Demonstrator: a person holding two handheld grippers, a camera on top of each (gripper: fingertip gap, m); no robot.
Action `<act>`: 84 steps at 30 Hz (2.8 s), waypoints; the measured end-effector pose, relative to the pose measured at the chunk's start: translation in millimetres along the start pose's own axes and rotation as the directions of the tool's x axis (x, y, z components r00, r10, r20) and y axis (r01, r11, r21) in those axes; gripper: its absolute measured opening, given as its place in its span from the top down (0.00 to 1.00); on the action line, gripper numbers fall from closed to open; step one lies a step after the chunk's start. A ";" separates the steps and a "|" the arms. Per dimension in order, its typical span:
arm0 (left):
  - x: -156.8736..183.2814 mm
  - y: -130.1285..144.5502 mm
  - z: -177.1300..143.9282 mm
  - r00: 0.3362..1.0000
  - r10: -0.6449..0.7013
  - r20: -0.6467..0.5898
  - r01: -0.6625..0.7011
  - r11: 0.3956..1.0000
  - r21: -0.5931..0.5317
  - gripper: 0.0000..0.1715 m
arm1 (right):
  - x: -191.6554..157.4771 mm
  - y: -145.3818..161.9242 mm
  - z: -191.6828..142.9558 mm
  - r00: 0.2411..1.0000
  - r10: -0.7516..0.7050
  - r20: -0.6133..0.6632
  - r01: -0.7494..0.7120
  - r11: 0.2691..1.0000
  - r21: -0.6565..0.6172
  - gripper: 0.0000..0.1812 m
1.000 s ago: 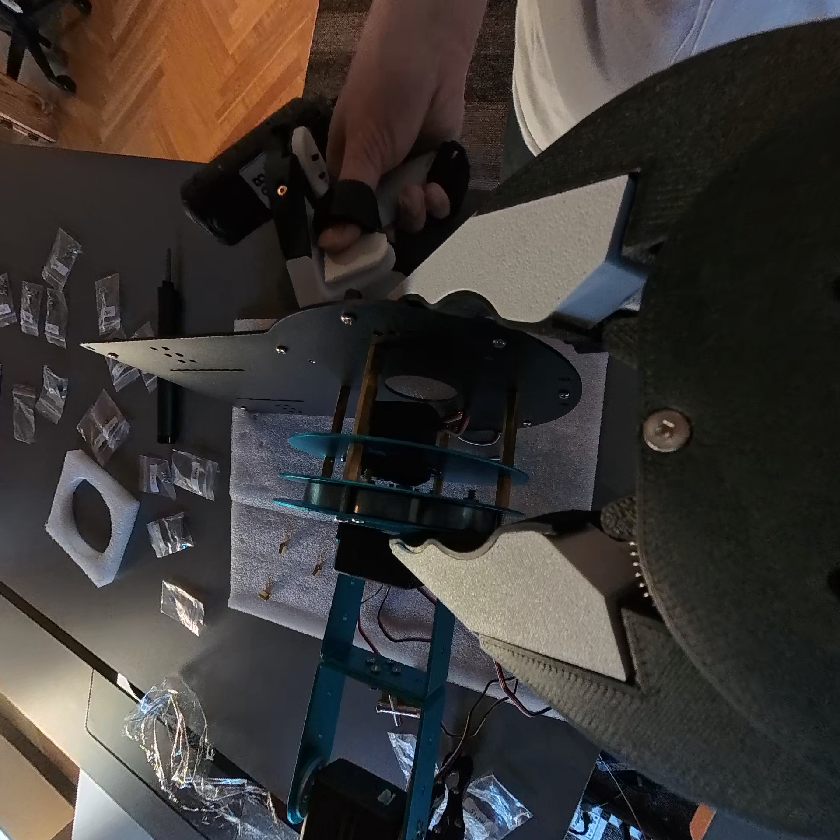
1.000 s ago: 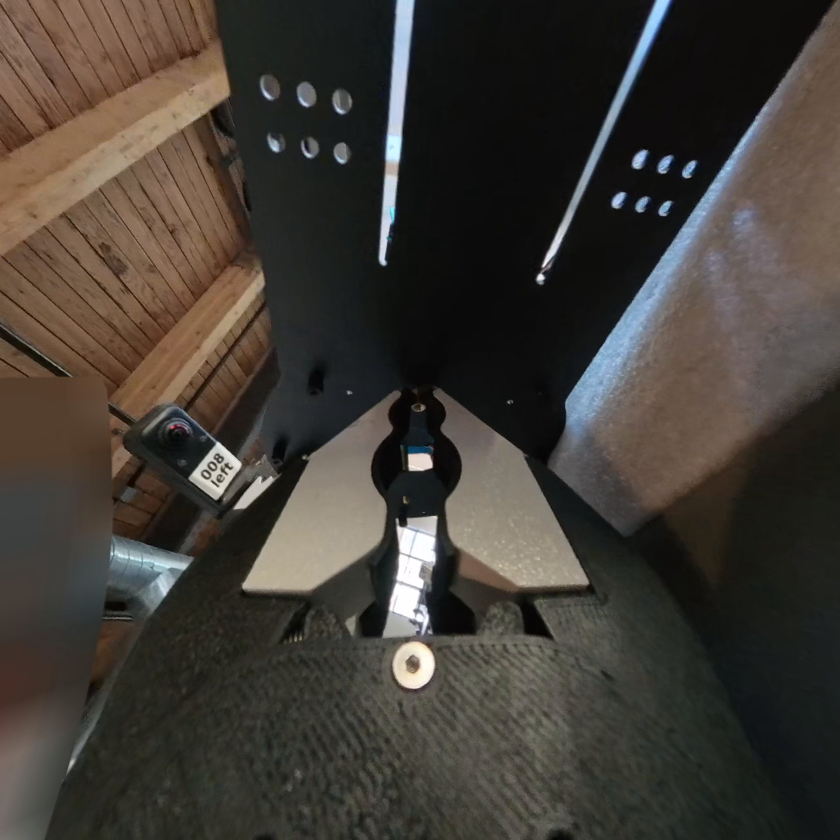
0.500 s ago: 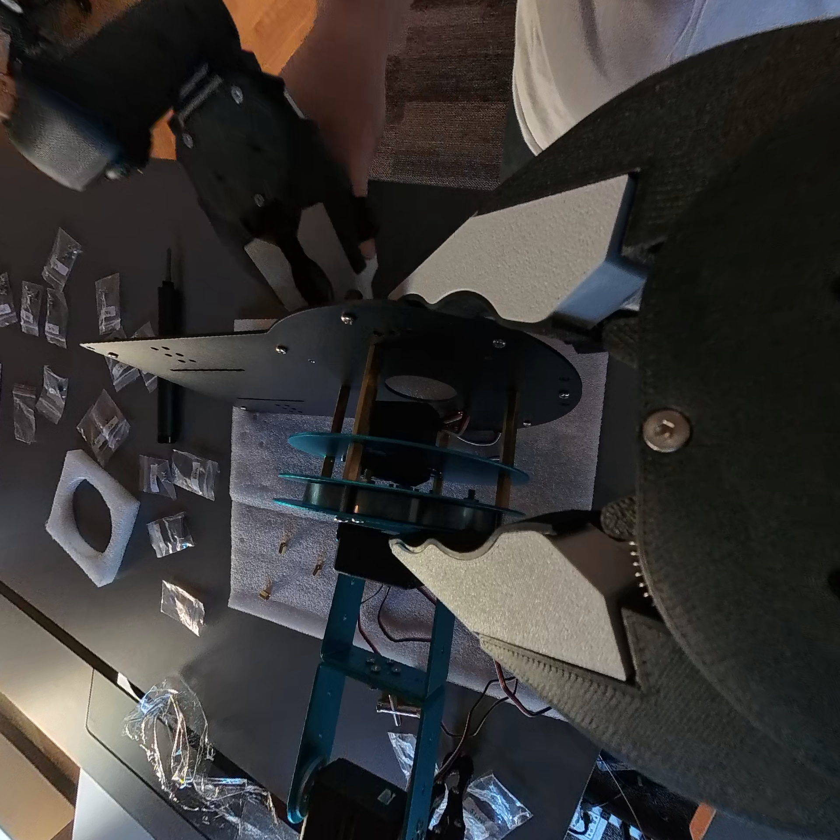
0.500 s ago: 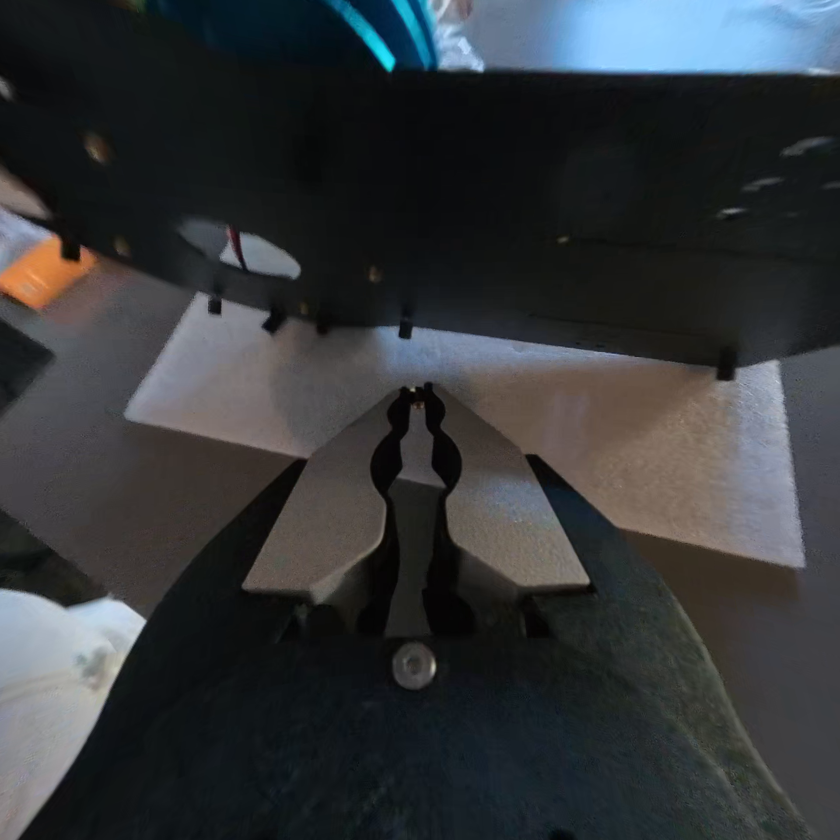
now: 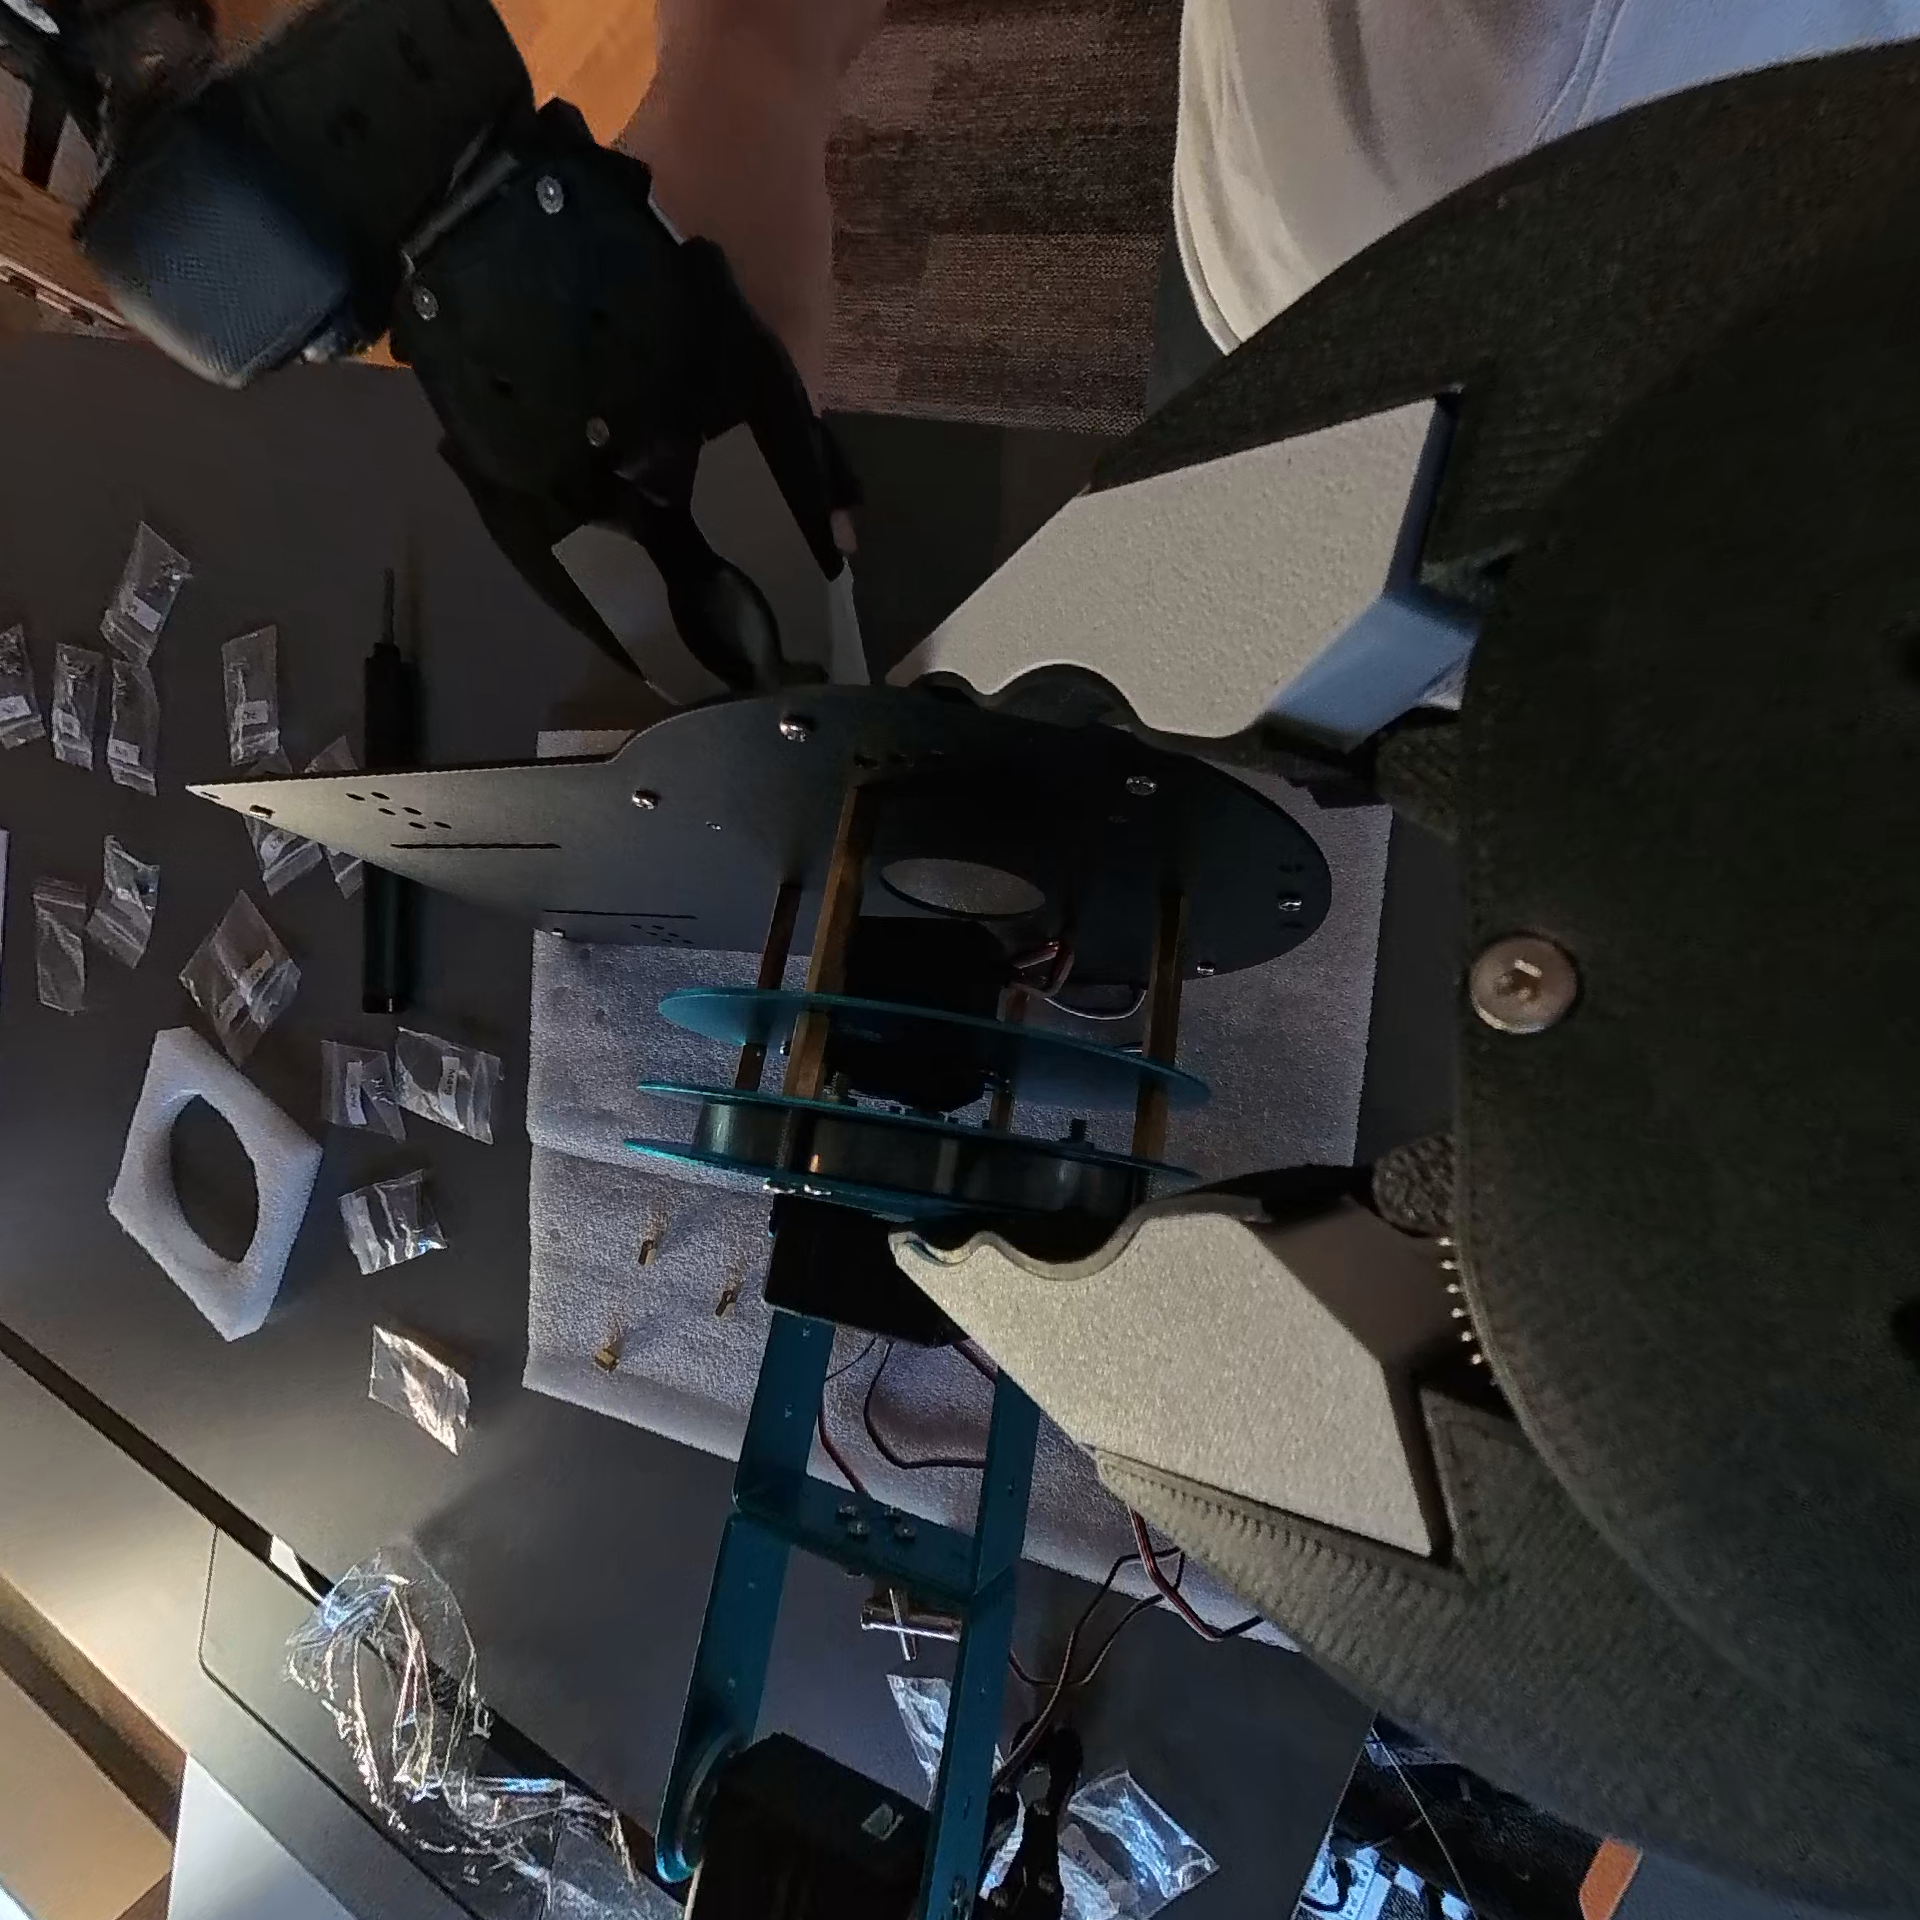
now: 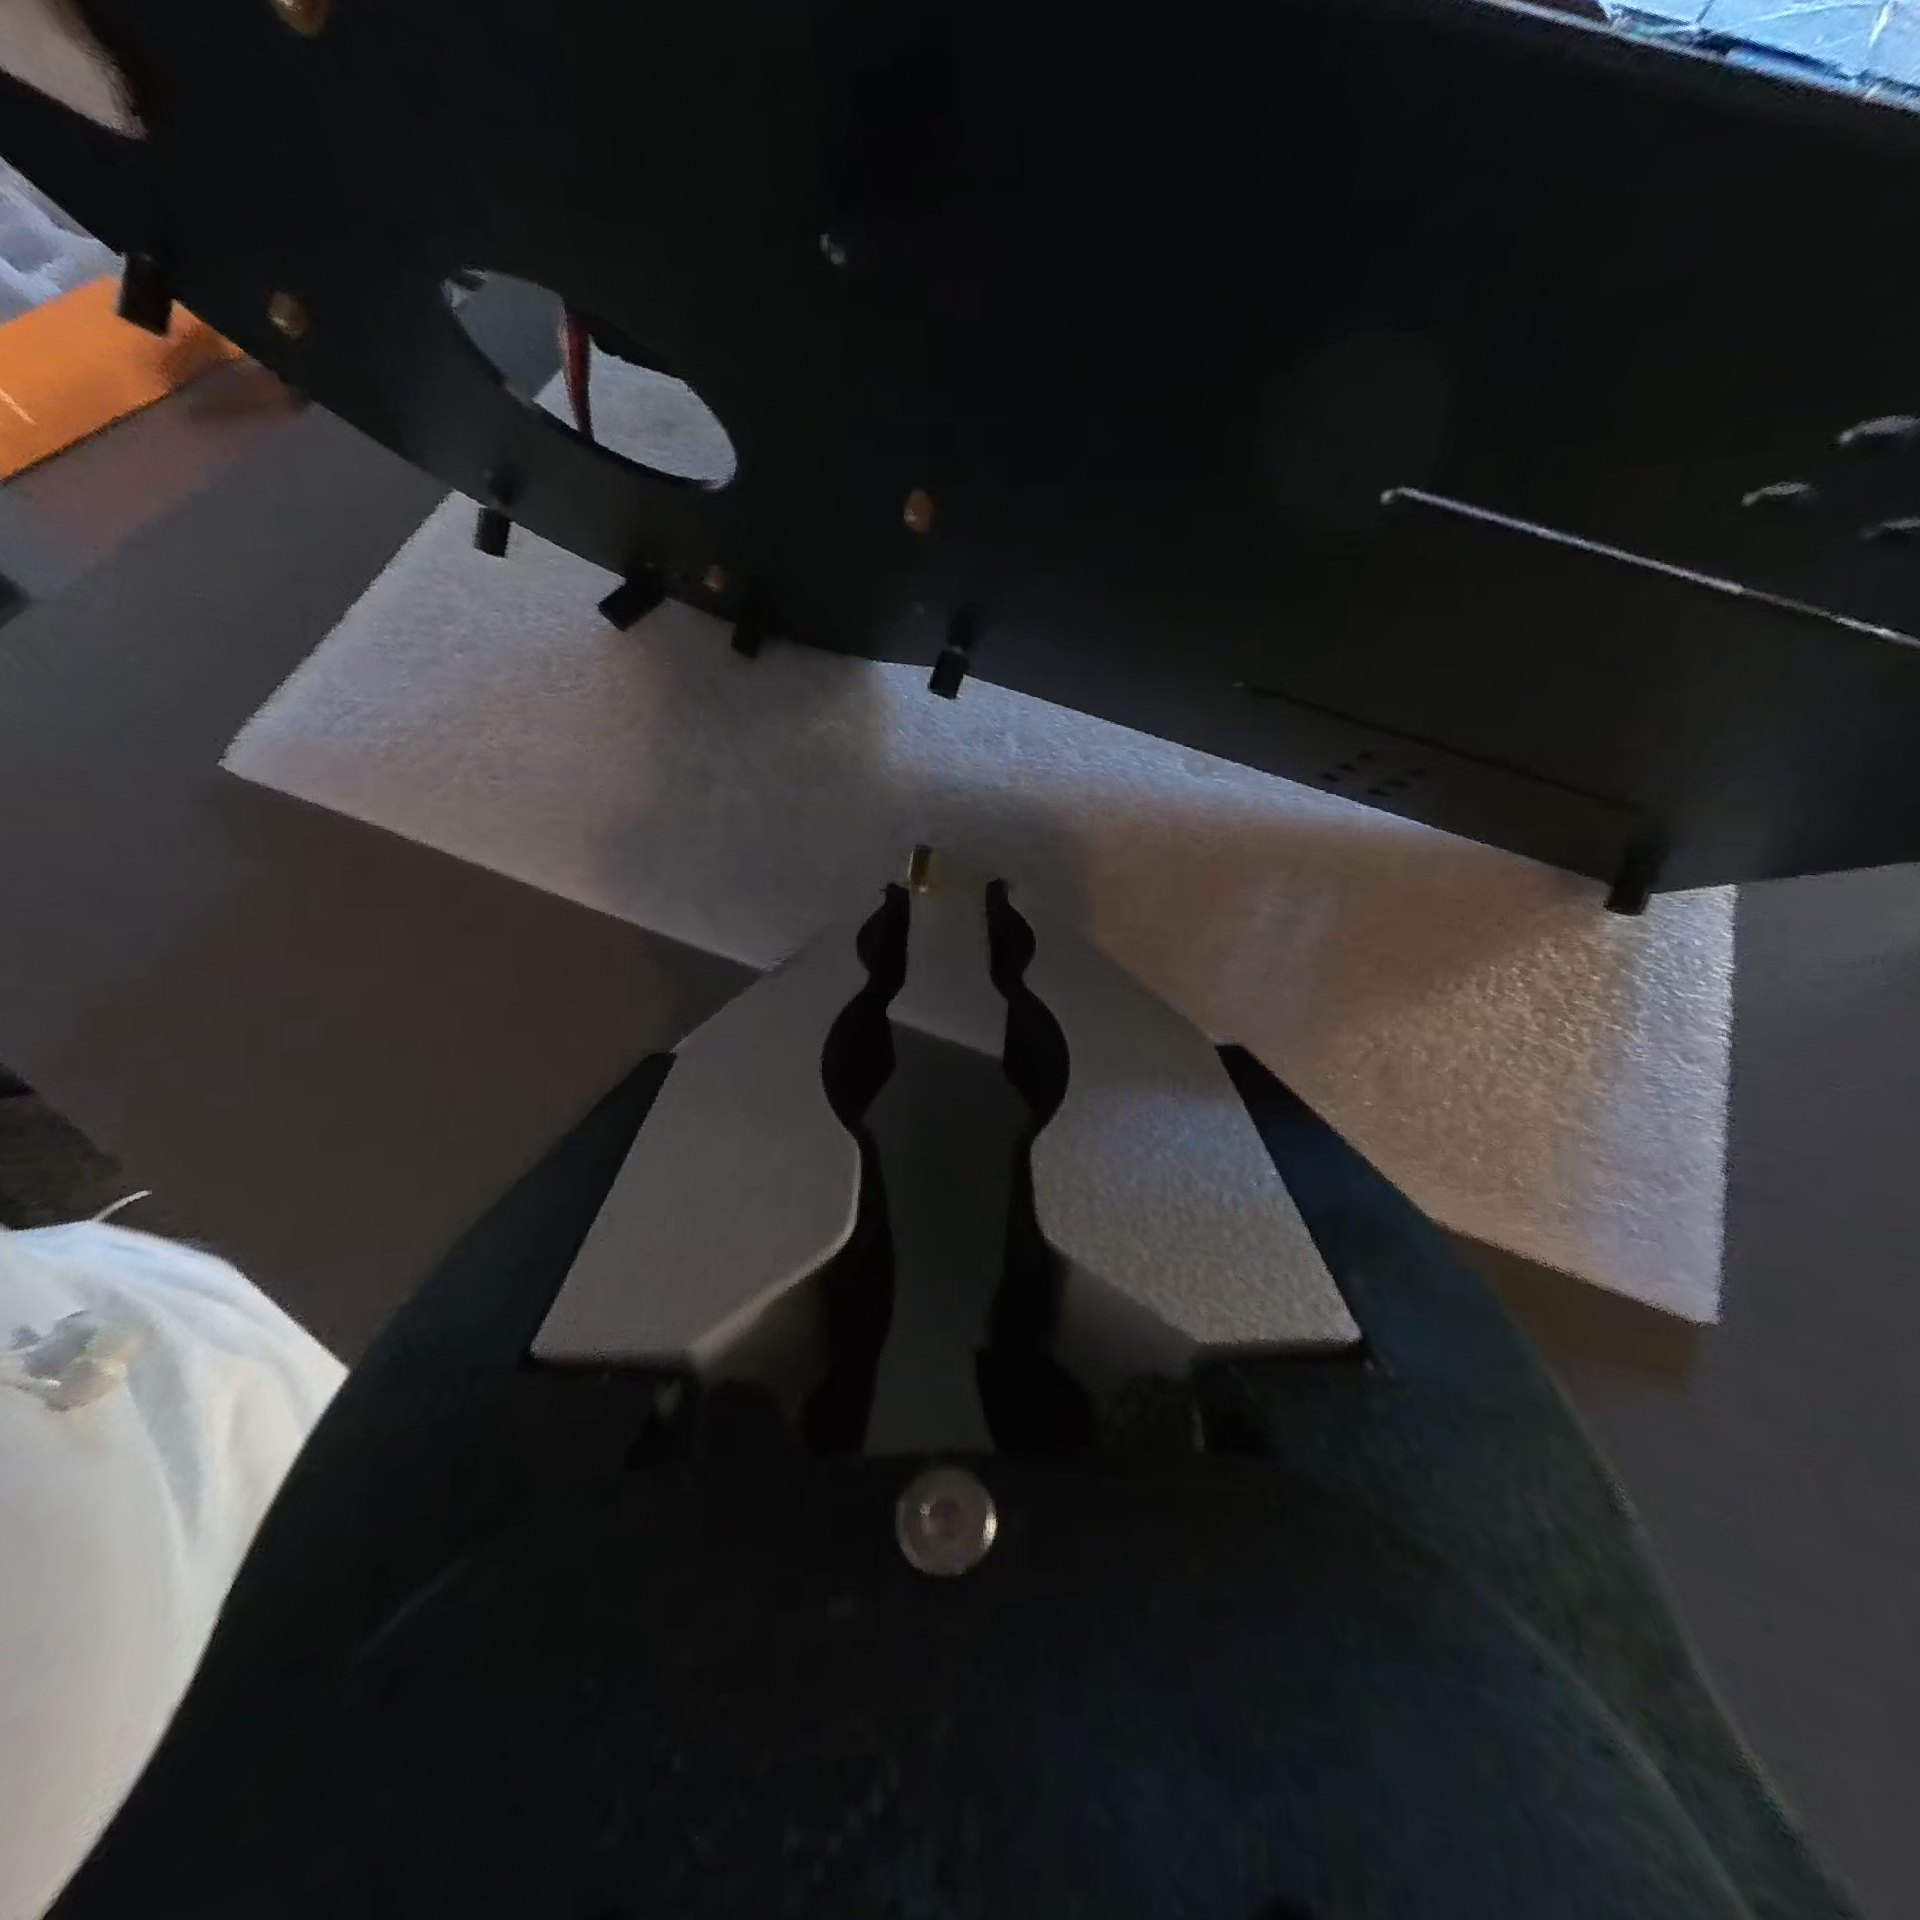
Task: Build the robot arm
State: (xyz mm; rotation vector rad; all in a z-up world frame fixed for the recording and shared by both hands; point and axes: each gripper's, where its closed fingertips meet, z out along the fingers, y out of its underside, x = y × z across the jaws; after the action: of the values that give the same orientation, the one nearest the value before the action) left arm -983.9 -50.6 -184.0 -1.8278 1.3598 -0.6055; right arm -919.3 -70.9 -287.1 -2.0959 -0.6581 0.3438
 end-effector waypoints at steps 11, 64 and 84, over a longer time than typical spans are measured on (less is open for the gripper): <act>0.1 0.0 0.0 1.000 0.000 -0.002 0.000 1.000 -0.001 0.45 | -7.6 -2.1 8.5 0.995 -0.089 -0.045 0.089 0.996 -0.022 0.95; 0.3 0.5 0.0 1.000 0.010 -0.001 -0.010 1.000 -0.013 0.45 | -22.8 -50.6 -23.2 0.984 0.039 -0.175 0.022 0.943 0.331 0.98; 0.3 1.0 0.0 1.000 0.013 -0.005 -0.013 1.000 -0.024 0.45 | -7.4 -62.1 -21.5 0.870 -0.108 -0.480 0.280 0.911 0.303 0.98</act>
State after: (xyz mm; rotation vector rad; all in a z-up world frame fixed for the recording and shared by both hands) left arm -984.5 -51.0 -184.9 -1.8365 1.3862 -0.5894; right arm -935.5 -60.6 -223.8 -1.6471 -0.4748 -0.1401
